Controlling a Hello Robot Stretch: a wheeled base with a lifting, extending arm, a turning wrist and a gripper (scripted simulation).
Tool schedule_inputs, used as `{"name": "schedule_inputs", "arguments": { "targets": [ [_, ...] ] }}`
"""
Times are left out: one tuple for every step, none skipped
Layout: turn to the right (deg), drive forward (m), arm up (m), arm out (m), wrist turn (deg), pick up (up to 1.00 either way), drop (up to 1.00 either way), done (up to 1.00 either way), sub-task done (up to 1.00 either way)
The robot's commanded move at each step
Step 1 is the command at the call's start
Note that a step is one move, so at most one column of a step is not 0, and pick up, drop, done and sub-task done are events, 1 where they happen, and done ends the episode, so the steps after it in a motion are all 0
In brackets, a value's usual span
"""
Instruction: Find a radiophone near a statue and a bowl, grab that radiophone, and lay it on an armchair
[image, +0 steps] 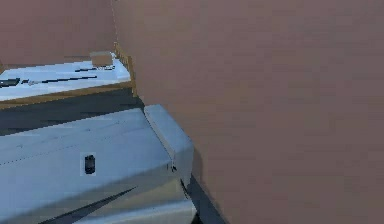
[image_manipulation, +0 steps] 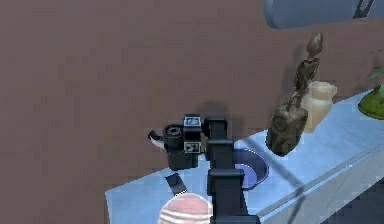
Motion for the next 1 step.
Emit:
{"name": "schedule_inputs", "arguments": {
  "targets": [
    [0.0,0.00,-0.30,0.00,0.0,0.00,0.00,0.00,0.00]
  ]
}}
